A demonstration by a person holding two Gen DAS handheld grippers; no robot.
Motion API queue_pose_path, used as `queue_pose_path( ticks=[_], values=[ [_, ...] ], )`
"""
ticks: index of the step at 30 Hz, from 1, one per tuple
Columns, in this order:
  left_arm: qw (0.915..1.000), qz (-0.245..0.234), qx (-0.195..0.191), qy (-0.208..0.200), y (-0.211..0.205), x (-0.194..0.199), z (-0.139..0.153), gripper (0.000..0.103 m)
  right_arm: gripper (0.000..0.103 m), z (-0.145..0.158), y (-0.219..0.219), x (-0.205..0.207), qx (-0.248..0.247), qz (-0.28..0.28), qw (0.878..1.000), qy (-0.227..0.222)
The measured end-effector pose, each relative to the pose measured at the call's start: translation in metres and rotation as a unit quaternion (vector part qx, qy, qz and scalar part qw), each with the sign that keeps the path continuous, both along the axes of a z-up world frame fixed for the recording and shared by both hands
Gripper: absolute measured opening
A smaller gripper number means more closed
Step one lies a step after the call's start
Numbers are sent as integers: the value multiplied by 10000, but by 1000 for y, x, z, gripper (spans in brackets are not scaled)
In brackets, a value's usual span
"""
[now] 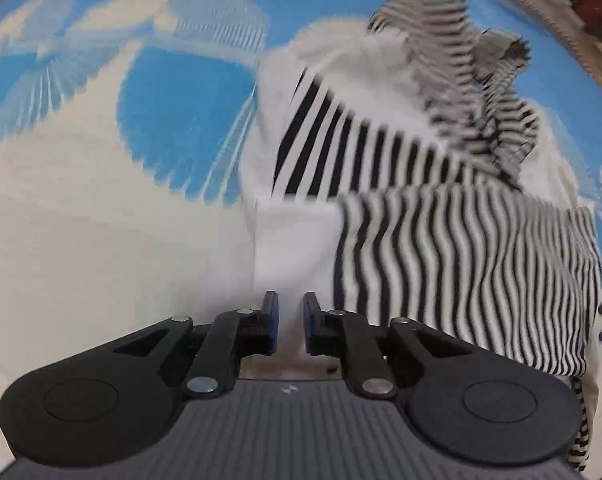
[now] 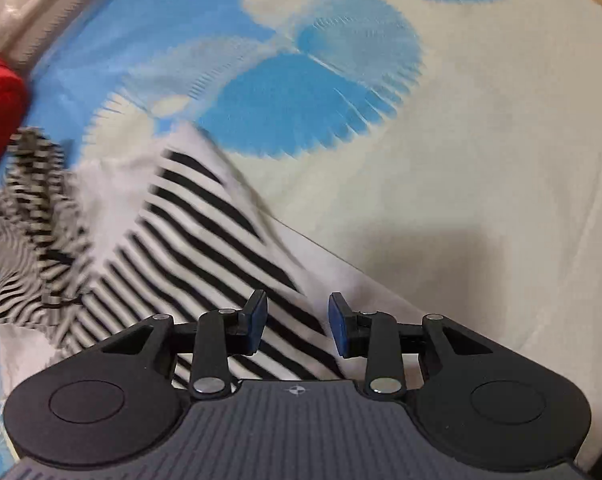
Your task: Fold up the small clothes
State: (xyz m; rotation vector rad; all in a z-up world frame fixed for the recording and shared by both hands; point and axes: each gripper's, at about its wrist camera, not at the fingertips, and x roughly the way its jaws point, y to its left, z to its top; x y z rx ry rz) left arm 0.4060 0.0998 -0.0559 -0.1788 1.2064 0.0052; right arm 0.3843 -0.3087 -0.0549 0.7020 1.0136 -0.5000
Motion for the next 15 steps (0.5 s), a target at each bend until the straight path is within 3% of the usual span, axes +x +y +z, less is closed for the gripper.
queue_pose_path(
  ticks=[2, 3, 4, 6, 8, 12, 15],
  values=[
    [9997, -67, 113, -226, -4, 2, 3, 34, 45, 2, 8, 4, 133, 417, 9989, -136],
    [9998, -56, 134, -139, -7, 4, -2, 34, 55, -4, 11, 7, 351, 635, 9973, -54],
    [9999, -6, 113, 22, -7, 5, -9, 34, 57, -14, 12, 12, 676, 902, 9936, 123],
    [9995, 127, 88, 283, -9, 8, -22, 34, 56, -38, 10, 13, 1112, 1005, 9873, 534],
    [9995, 123, 207, 217, -12, 8, -18, 34, 55, -40, 8, 11, 758, 979, 9903, 637],
    [9992, -54, 276, -272, -19, 7, 2, 34, 55, -13, 5, 10, 479, 1143, 9921, 168],
    [9987, -145, 450, -197, -27, 9, -8, 34, 57, 4, 10, 11, 217, 1597, 9868, -126]
  ],
)
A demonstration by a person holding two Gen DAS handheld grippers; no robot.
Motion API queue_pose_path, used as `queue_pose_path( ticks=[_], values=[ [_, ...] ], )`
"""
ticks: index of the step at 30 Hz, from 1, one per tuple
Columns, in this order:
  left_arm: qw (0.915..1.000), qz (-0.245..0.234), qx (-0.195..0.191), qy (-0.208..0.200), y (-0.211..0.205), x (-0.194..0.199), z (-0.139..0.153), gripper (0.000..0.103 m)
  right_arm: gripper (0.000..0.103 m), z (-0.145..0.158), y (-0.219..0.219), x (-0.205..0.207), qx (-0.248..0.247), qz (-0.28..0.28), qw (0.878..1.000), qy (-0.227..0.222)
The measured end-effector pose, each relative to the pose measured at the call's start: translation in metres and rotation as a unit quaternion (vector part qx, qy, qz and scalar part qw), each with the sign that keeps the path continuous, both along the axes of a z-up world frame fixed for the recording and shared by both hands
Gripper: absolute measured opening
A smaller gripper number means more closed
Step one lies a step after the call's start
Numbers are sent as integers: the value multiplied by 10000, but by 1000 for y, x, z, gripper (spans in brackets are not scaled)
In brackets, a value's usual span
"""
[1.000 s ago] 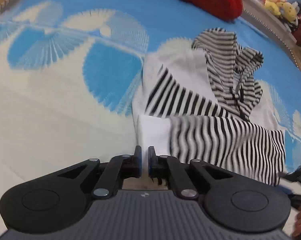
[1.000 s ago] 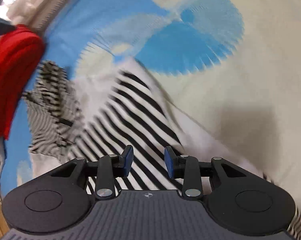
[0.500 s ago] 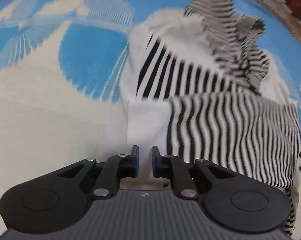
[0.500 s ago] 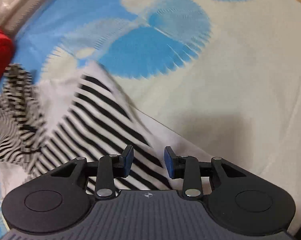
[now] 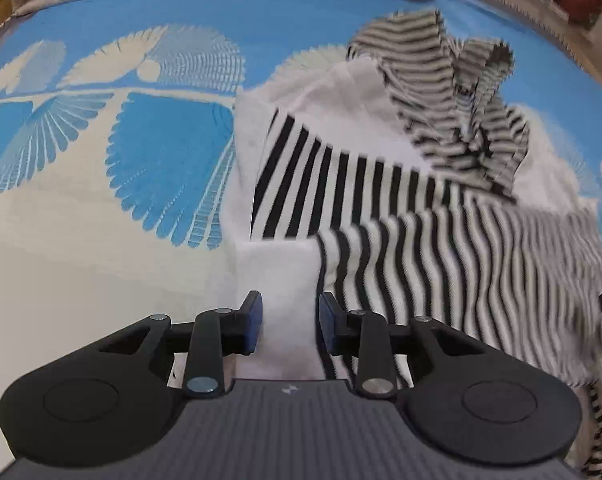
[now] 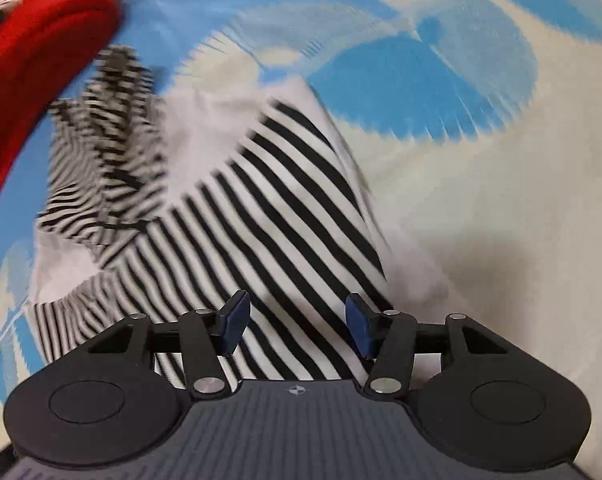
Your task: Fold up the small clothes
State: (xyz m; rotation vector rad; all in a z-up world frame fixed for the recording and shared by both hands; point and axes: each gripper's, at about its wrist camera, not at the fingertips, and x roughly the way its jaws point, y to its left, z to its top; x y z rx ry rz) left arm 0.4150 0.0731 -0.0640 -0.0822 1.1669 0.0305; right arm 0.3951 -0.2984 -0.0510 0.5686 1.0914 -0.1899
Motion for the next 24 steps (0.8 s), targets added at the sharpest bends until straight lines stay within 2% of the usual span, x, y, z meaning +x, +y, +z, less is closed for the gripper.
queue_pose_path(
  ticks=[2, 3, 5, 7, 9, 13, 19, 24],
  values=[
    [9995, 38, 91, 289, -1, 2, -17, 35, 59, 0, 6, 5, -90, 407, 9991, -43],
    [9996, 62, 116, 261, -1, 2, -17, 35, 60, -6, 8, 6, -63, 550, 9984, 54],
    [9995, 88, 168, 237, -4, 5, -12, 35, 60, -22, 8, 8, 95, 494, 9978, 422],
    [9999, 98, 63, 40, -6, 5, 0, 35, 59, -28, 1, 4, 291, 240, 9973, 625],
    [9997, 27, 120, -228, -12, 5, 11, 35, 59, -18, 2, 5, 253, 257, 9984, 440],
    [9978, -23, 162, -643, -20, 9, 25, 35, 59, 14, 7, 3, -194, 489, 9985, -124],
    [9894, -82, 205, -1436, -25, 11, 51, 35, 59, 38, 4, 5, -992, 732, 9910, -528],
    [9827, -154, 227, -1834, -24, 10, 66, 35, 59, 59, 9, -3, -1958, 1154, 9696, -909]
  ],
)
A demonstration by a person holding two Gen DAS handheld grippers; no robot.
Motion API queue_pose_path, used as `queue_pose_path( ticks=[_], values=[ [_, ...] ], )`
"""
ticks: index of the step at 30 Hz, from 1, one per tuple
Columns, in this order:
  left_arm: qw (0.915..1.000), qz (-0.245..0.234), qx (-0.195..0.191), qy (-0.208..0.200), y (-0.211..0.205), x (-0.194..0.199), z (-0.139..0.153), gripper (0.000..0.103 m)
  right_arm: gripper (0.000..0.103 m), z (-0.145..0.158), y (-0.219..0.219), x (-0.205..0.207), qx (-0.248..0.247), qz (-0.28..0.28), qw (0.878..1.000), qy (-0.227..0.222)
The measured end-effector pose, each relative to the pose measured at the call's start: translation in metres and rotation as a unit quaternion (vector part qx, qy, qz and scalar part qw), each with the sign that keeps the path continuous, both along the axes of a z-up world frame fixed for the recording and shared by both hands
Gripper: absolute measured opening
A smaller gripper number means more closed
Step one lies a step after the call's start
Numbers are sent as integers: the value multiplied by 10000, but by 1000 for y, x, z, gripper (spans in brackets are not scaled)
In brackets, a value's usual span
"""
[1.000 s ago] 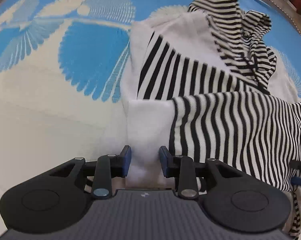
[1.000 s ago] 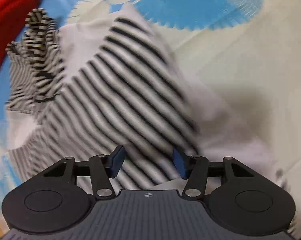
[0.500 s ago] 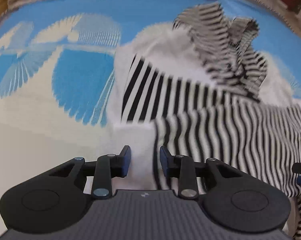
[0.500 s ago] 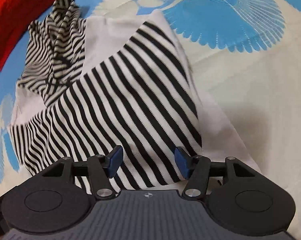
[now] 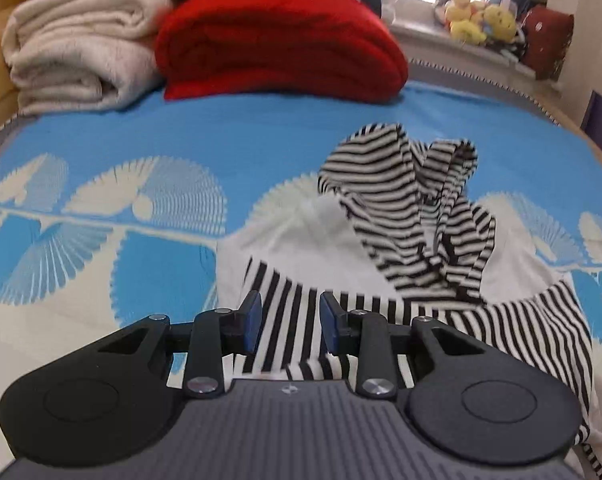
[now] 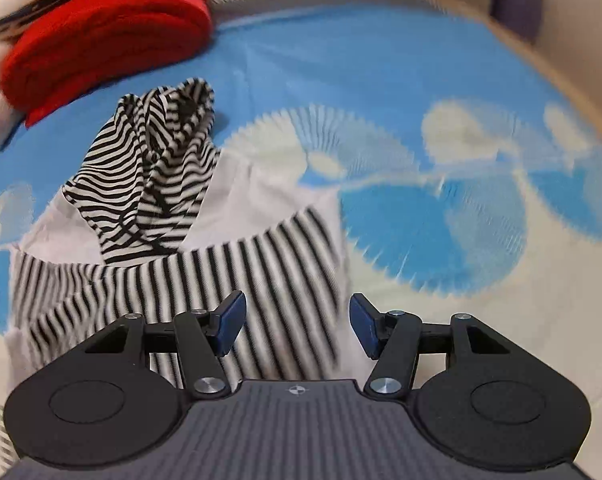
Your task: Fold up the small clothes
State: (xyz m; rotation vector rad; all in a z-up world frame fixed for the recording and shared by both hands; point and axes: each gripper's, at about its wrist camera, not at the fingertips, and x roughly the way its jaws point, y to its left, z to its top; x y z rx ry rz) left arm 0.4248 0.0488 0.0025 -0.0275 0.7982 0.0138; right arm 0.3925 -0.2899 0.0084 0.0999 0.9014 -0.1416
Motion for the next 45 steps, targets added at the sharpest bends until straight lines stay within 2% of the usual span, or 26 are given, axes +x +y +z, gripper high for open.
queue_pose_path(
  ticks=[2, 8, 11, 15, 19, 23, 28, 34, 38, 40, 42, 43, 44, 45],
  values=[
    [9998, -73, 79, -172, 0, -2, 5, 35, 59, 3, -2, -4, -162, 124, 9998, -36],
    [9969, -274, 478, -560, -2, -6, 15, 35, 59, 3, -16, -13, -199, 160, 9997, 9],
    [9987, -68, 341, -373, 0, -1, 19, 32, 59, 7, -24, -14, -159, 94, 9998, -23],
    [9990, 222, 369, -89, -4, 26, 26, 27, 59, 13, -32, -15, 2, 1, 9999, -113],
    [9996, 282, -21, -80, -12, 82, 40, 24, 59, 13, -34, -15, -37, 54, 9999, -110],
    [9994, 235, -248, 26, -24, 150, 34, 24, 59, 10, -33, -12, -119, 116, 9999, -38],
    [9973, 256, -609, 327, -32, 243, 7, 24, 59, 5, -24, -7, -415, 252, 9988, -18],
    [9960, 238, -585, 634, -54, 335, -36, 27, 59, -5, -16, 2, -514, 401, 9978, 136],
    [9904, 509, -839, 973, -59, 373, -65, 37, 59, -13, -16, 7, -567, 418, 9972, 252],
    [9877, 445, -892, 1206, -63, 385, -78, 37, 60, -16, -17, 9, -605, 414, 9969, 277],
    [9882, 323, -651, 1345, -71, 392, -86, 36, 59, -18, -20, 11, -589, 349, 9972, 308],
    [9893, 248, -555, 1327, -74, 393, -88, 26, 59, -19, -22, 12, -563, 312, 9974, 334],
    [9898, 119, -540, 1314, -77, 393, -89, 1, 59, -20, -24, 13, -536, 293, 9975, 364],
    [9899, 2, -523, 1317, -79, 391, -88, 0, 59, -20, -25, 13, -529, 292, 9975, 372]
  ],
)
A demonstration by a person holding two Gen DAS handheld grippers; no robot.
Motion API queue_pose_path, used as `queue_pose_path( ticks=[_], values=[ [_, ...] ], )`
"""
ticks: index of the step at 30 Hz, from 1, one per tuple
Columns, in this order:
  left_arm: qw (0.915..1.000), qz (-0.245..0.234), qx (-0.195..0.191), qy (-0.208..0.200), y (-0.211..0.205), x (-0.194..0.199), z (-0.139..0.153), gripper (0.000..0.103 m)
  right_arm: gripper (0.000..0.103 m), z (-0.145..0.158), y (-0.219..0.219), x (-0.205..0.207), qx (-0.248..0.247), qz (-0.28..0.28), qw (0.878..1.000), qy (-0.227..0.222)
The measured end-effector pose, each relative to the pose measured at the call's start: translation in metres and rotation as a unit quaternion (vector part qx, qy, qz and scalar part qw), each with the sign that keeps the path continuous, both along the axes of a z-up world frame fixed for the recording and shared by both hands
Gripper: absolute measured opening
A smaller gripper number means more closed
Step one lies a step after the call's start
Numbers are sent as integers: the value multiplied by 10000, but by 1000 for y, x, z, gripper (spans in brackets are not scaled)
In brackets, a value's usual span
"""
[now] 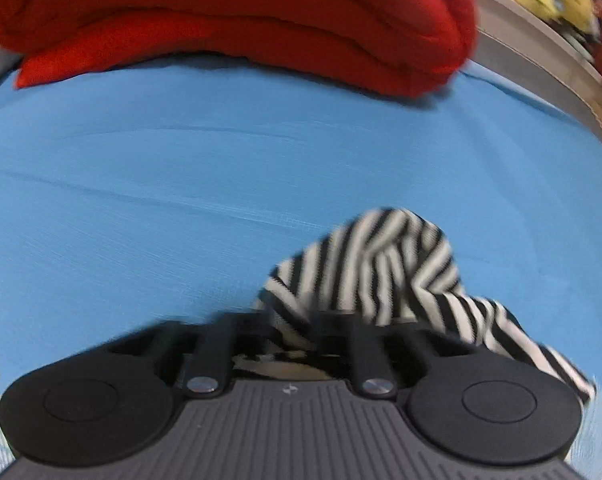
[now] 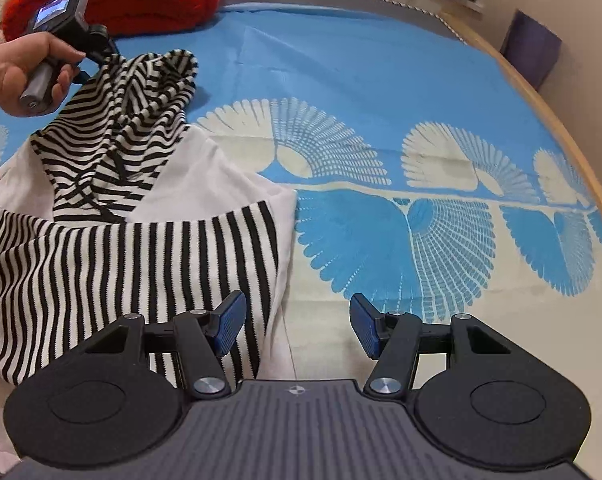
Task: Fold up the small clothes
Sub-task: 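Grasp the striped hood with the left gripper while the right gripper grasps the shirt edge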
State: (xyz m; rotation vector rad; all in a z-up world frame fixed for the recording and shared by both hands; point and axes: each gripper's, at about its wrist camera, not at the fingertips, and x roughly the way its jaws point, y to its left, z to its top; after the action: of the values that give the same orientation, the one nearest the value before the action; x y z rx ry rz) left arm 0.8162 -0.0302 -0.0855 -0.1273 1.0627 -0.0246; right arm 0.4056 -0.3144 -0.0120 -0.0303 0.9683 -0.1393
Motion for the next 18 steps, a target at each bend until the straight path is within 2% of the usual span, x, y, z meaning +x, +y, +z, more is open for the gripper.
queue_pose_path(
  ticks=[2, 5, 9, 12, 14, 15, 18],
  values=[
    [9996, -102, 77, -233, -2, -11, 13, 0, 59, 2, -3, 0, -23, -37, 10000, -33],
    [9949, -680, 127, -732, -6, -47, 48, 0, 59, 11, -11, -2, -8, -130, 9998, -152],
    [9715, -1769, -156, -1571, -4, -148, 105, 0, 59, 22, -21, -5, 81, -275, 9991, -325],
    [9477, -2550, -439, -1868, 0, -252, 131, 0, 59, 29, -25, -10, 192, -339, 9984, -415],
    [9341, -3067, -569, -1738, 5, -326, 135, 0, 59, 34, -28, -14, 297, -411, 9975, -488],
    [9315, -3241, -512, -1568, 8, -359, 133, 0, 59, 38, -30, -16, 376, -444, 9968, -545],
    [9349, -3485, -272, -611, 29, -434, 116, 0, 59, 46, -31, -22, 658, -557, 9938, -696]
  ],
)
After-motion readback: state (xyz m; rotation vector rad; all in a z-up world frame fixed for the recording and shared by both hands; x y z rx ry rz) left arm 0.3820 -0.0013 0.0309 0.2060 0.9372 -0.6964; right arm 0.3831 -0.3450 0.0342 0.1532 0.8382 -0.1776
